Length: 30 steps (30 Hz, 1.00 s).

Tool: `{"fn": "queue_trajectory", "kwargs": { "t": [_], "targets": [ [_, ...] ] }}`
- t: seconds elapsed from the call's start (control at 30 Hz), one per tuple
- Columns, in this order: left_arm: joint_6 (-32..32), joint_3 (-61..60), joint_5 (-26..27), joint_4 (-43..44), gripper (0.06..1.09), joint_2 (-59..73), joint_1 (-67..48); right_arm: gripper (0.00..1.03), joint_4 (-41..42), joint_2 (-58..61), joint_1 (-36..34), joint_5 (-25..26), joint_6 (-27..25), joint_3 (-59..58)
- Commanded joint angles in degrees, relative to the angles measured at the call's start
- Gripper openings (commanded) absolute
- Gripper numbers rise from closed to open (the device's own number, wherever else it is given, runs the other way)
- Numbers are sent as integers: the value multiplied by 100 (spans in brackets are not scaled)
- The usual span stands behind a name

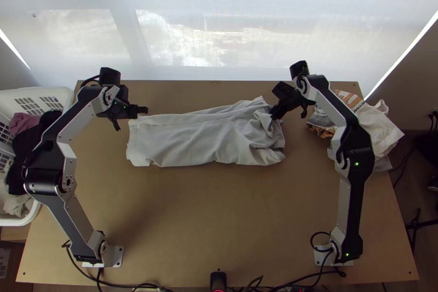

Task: Fold the t-shirt

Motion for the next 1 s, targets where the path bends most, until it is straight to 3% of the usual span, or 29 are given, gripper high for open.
{"fn": "queue_trajectory", "kwargs": {
  "t": [0.0, 0.1, 0.17, 0.4, 0.7, 0.97],
  "targets": [
    [-9, 115, 9, -179, 64, -138, -70, 98, -6, -250, -31, -10, 226, 8],
    [-27, 221, 9, -452, 81, -340, -44, 98, -24, -541, 40, -19, 340, 87],
    [-80, 238, 9, -645, 84, -516, -8, 98, -24, -760, 119, -27, 437, 140],
    [-159, -113, 9, -1322, 90, -1087, 106, 98, -129, -1578, 576, -98, 692, 149],
    [-290, -940, 9, -839, 95, -1202, 9, 98, -287, -2131, 1384, -115, 701, -791],
    [-440, -896, 9, -619, 95, -850, -307, 98, 346, -2140, 1674, -115, 657, -1943]
  ]
}}
